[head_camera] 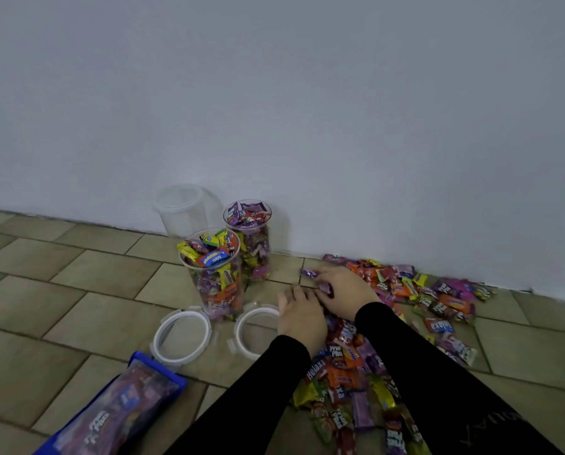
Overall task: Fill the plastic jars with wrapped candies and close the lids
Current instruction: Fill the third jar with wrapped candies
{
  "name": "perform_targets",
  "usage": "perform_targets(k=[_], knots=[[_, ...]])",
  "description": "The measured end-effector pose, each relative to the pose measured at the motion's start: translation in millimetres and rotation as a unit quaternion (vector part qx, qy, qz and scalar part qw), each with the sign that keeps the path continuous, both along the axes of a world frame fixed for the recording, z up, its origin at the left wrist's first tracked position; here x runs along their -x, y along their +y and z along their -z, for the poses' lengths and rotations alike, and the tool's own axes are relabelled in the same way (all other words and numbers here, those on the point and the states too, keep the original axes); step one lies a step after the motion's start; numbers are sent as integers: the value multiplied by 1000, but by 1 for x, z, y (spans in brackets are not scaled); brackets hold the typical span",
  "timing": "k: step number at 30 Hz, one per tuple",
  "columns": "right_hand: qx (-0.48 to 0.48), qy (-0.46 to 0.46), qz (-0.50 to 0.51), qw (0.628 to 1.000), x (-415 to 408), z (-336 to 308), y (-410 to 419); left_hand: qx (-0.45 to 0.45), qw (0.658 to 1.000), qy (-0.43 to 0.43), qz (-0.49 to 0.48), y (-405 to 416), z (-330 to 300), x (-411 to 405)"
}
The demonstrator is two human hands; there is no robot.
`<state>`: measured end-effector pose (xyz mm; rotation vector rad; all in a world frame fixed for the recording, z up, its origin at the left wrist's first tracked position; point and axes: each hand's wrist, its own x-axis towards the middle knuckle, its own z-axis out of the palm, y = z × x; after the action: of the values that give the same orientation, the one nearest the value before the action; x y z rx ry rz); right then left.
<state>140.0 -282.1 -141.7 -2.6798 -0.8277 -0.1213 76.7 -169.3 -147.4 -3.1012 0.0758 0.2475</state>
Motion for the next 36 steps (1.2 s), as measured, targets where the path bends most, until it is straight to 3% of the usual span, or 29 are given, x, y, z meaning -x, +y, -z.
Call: perform_targets(k=[5,9,18,25,28,36], knots=[[31,-93,49,994,14,-9,-18,100,993,-55,17,-13,-4,18],[39,-47,81,995,5,-11,-20,200,976,-86,5,-25,-2,30],[109,10,117,987,-5,0,-8,158,987,-8,-24,-19,2,23],[38,-7,119,992,-4,6,-17,177,982,-50,-34,-18,5,26],[30,-26,144,989,3,11,-20,177,974,-141,-14,-17,11,22],[66,-71,230,968,30,14,-26,154,985,-76,-5,-23,-4,27]])
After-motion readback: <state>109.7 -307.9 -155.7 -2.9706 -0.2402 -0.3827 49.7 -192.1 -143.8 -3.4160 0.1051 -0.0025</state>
